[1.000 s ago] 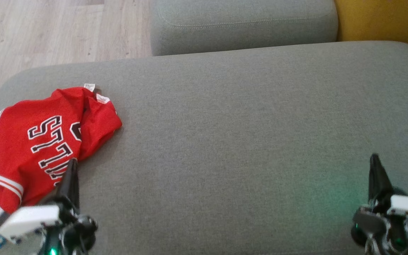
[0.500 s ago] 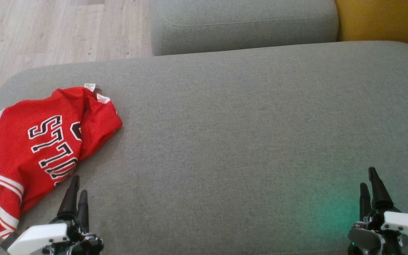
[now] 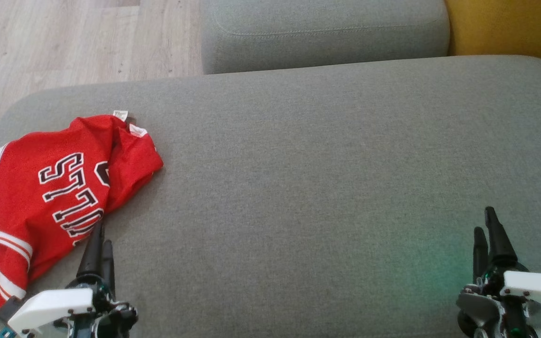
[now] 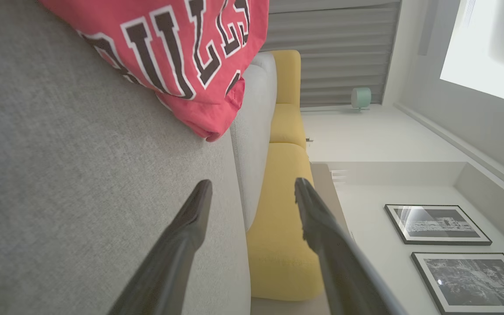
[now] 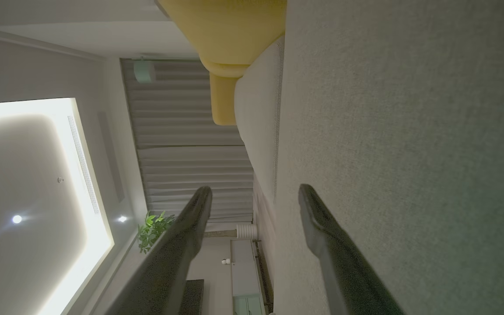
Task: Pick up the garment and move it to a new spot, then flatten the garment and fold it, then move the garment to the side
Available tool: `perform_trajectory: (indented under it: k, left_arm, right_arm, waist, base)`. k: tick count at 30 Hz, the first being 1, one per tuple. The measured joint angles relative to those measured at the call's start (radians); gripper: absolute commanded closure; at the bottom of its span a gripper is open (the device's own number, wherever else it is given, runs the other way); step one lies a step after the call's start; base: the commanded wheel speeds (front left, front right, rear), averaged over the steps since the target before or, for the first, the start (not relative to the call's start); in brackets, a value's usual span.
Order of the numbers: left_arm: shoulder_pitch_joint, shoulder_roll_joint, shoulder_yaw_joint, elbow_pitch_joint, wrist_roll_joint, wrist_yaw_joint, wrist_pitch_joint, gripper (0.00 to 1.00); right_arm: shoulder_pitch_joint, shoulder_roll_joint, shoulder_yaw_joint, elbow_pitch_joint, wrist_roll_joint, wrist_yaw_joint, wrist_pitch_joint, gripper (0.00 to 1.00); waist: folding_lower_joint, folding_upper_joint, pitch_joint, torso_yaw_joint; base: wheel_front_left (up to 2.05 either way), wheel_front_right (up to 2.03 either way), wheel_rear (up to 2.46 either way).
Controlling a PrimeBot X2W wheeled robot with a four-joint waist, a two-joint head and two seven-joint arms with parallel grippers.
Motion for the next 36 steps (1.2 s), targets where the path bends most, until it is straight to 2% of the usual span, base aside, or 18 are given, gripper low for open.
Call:
perform_trajectory:
  k: [7, 14, 25, 30, 36]
  left_arm:
    - [0.000, 0.000, -0.001, -0.016, 0.098, 0.001, -0.019, 0.00]
    - [-0.003, 0.001, -0.005, -0.050, 0.190, 0.023, -0.037, 0.00]
    - [-0.004, 0.002, -0.065, -0.077, 0.450, 0.043, -0.070, 0.00]
    - [-0.010, 0.002, -0.092, -0.089, 0.584, 0.078, -0.086, 0.00]
    - [-0.018, 0.002, -0.113, -0.092, 0.691, 0.104, -0.104, 0.00]
  right_arm:
    - [-0.003, -0.012, 0.052, -0.017, -0.065, 0.000, -0.036, 0.00]
    - [-0.025, -0.039, 0.094, -0.017, -0.163, 0.000, -0.065, 0.00]
    - [-0.026, -0.040, 0.129, -0.030, -0.338, 0.000, -0.096, 0.00]
    - [-0.026, -0.048, 0.142, -0.040, -0.441, 0.000, -0.106, 0.00]
    - [-0.026, -0.068, 0.167, -0.048, -0.609, 0.000, -0.132, 0.00]
  waist:
    - [0.0000, 0.0000, -0.002, 0.002]
    - [0.0000, 0.0000, -0.005, 0.004]
    - [0.0000, 0.0000, -0.007, 0.004]
    - [0.0000, 0.0000, -0.009, 0.005]
    - [0.0000, 0.0000, -0.014, 0.008]
  base:
    - [0.00, 0.00, 0.00]
    - [0.00, 0.00, 0.00]
    - [0.00, 0.00, 0.00]
    - [0.00, 0.00, 0.00]
    - [0.00, 0.00, 0.00]
